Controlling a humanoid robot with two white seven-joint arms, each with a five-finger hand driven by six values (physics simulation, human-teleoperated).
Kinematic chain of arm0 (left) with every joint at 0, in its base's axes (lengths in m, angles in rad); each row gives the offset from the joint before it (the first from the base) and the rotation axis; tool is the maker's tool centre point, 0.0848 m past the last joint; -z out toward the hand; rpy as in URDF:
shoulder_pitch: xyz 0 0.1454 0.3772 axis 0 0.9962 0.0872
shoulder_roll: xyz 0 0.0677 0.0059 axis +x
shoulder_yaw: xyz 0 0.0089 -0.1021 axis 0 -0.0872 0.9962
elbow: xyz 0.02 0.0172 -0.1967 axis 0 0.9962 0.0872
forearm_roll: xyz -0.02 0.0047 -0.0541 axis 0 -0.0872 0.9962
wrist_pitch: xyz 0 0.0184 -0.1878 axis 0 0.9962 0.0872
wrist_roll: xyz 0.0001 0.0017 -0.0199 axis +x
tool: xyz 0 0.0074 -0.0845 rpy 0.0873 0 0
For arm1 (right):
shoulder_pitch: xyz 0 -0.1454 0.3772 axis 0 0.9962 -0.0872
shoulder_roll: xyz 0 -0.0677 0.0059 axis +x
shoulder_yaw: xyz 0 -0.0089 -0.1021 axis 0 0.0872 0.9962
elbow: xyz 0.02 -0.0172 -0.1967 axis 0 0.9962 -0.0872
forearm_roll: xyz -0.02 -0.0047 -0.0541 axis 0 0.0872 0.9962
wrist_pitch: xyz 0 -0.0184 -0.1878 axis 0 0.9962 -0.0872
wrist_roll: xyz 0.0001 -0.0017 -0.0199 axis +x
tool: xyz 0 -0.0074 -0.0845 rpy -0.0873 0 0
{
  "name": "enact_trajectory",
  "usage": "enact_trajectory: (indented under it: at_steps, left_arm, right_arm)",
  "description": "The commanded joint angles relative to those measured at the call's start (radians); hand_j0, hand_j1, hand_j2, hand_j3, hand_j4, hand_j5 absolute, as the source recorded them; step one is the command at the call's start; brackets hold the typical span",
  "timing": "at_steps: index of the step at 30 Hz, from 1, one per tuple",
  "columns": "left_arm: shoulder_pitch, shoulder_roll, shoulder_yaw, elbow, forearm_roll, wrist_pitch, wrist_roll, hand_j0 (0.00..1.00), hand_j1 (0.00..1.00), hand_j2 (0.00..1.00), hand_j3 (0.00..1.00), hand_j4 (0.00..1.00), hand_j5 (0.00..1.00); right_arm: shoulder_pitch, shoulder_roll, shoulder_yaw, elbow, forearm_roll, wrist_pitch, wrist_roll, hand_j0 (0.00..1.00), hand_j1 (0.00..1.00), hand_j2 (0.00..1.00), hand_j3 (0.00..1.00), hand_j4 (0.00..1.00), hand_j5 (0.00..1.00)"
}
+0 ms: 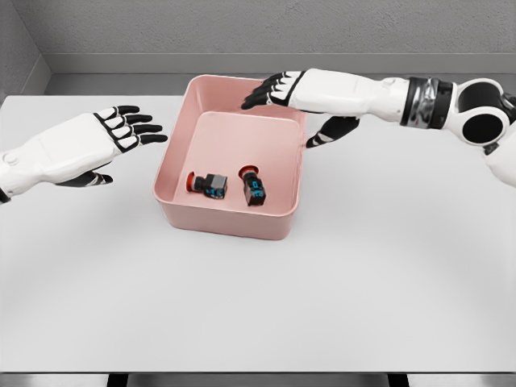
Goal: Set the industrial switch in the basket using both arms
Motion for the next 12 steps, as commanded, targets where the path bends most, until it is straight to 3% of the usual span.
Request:
enact_trajectory:
  at_steps: [1,12]
  left_arm:
    - [0.000,-0.001,0.000,0.000,0.006,0.001,0.001,1.00,1.00,1.00,1.00,1.00,1.00]
    - [0.002,-0.001,-0.003,0.002,0.006,0.001,0.004,1.00,1.00,1.00,1.00,1.00,1.00]
  right_arm:
    - [0.003,-0.049,-0.028,-0.001,-0.008,0.002,-0.001,1.00,1.00,1.00,1.00,1.00,1.00]
    - [0.094,-0.179,-0.094,0.020,-0.057,0.002,-0.009,1.00,1.00,1.00,1.00,1.00,1.00]
